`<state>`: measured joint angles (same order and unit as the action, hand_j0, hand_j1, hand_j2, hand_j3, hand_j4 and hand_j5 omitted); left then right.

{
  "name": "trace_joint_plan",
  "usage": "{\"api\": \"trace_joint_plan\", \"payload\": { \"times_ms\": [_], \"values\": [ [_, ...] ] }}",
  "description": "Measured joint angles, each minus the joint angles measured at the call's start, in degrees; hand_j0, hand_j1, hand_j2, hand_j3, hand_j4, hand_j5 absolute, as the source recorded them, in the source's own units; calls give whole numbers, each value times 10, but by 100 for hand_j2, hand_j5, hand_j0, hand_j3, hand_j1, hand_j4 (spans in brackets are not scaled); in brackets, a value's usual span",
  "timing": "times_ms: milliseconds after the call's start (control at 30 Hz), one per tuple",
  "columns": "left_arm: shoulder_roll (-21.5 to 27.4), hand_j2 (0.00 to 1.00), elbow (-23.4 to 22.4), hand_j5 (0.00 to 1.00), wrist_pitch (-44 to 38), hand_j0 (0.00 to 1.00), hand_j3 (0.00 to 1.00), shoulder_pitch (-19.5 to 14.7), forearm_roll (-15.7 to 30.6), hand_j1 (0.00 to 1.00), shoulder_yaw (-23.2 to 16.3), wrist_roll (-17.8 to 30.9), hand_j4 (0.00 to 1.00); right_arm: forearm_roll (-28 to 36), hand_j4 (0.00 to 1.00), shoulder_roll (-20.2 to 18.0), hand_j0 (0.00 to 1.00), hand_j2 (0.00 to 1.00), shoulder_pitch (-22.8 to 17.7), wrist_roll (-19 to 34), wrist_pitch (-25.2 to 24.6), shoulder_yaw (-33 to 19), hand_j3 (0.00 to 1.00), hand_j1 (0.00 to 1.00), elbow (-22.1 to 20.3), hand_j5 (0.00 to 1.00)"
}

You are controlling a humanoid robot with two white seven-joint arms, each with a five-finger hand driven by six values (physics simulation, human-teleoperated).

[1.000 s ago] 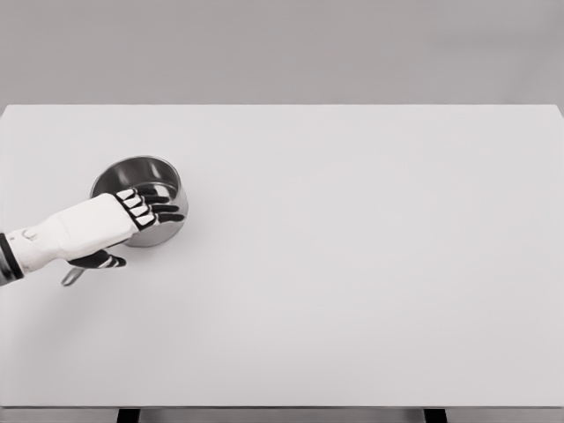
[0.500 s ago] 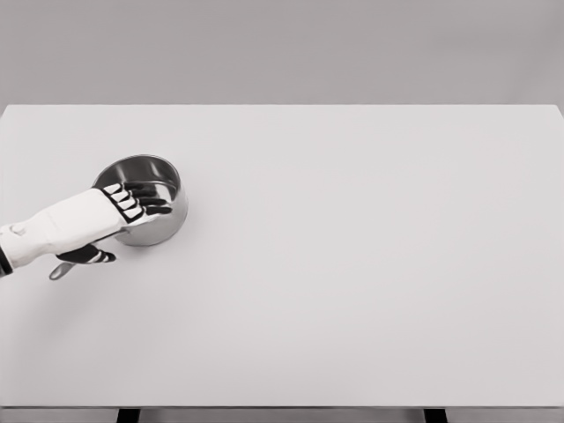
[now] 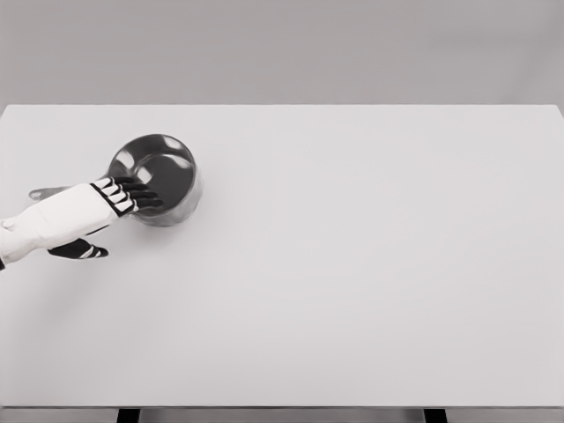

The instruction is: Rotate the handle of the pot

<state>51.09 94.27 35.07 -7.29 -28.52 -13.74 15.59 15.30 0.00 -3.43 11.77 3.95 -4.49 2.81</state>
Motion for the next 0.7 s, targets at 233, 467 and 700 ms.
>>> {"api": "trace_joint_plan", "payload": {
  "times_ms": [233, 467, 700],
  "values": [
    [0, 100, 0, 100, 0, 100, 100, 0, 3, 100, 3, 0, 100, 0, 100, 0, 100, 100, 0, 0, 0, 0, 100, 100, 0, 100],
    [3, 100, 0, 100, 0, 100, 100, 0, 10, 100, 6, 0, 100, 0, 100, 0, 100, 100, 0, 0, 0, 0, 100, 100, 0, 100],
    [4, 100, 0, 100, 0, 100, 100, 1, 15, 100, 10, 0, 100, 0, 100, 0, 100, 100, 0, 0, 0, 0, 100, 100, 0, 100]
  ]
}}
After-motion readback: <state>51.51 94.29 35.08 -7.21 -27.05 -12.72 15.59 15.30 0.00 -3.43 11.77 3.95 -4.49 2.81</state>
